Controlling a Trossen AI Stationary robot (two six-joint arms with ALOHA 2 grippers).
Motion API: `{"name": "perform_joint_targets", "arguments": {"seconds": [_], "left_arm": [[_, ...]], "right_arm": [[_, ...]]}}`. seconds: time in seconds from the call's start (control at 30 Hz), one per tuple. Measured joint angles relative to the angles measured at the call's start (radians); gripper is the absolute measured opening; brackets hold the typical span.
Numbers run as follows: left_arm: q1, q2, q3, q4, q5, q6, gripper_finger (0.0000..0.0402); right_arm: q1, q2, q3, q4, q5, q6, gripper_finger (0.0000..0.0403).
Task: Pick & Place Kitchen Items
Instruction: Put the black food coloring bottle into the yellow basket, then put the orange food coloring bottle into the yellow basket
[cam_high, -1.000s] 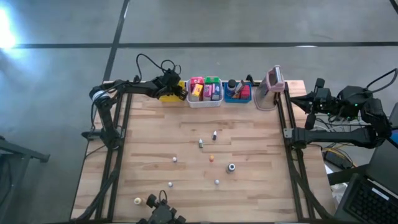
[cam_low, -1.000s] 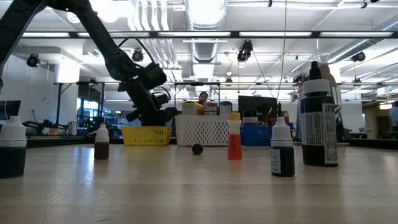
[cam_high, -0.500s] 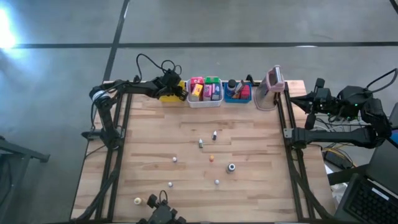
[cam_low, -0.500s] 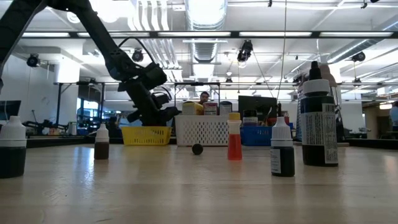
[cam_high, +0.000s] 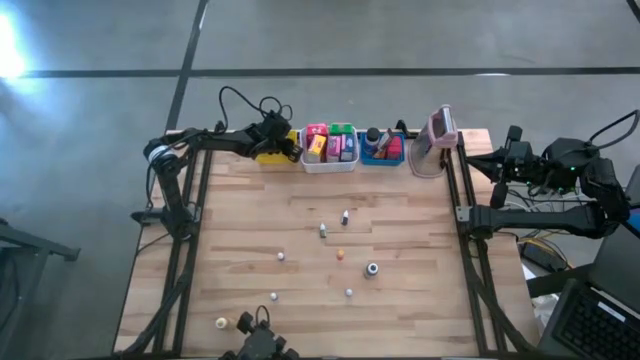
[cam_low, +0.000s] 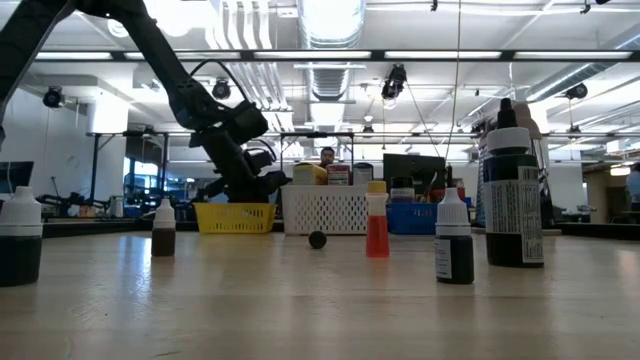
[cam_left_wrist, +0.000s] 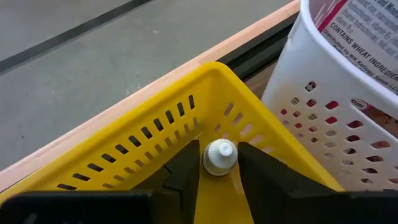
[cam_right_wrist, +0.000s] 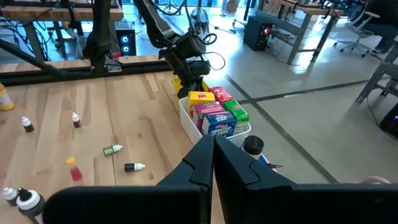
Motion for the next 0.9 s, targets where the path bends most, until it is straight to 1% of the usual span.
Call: {"name": "perform_joint_targets", "arguments": {"seconds": [0.17,0.37,0.67,0.9], "left_arm": [[0.0,0.0,0.007,-0.002,0.0,0.002,0.0137],[0.0,0.0,0.028,-0.02,0.0,0.02,0.0144],[0.0,-0.007,0.111,-0.193,-0.001,0.056,0.0145],[0.0,-0.082,0.165,-0.279,-0.002,0.108,0.0145]], "right_arm": [[0.0,0.0,0.0,0.0,0.0,-0.002,0.0008],[0.0,0.0,0.0,0.0,0.0,-0.002,0.0008],[0.0,0.0,0.0,0.0,0.0,0.002,0.0008],[0.0,0.0,0.0,0.0,0.0,0.003,0.0008]]}}
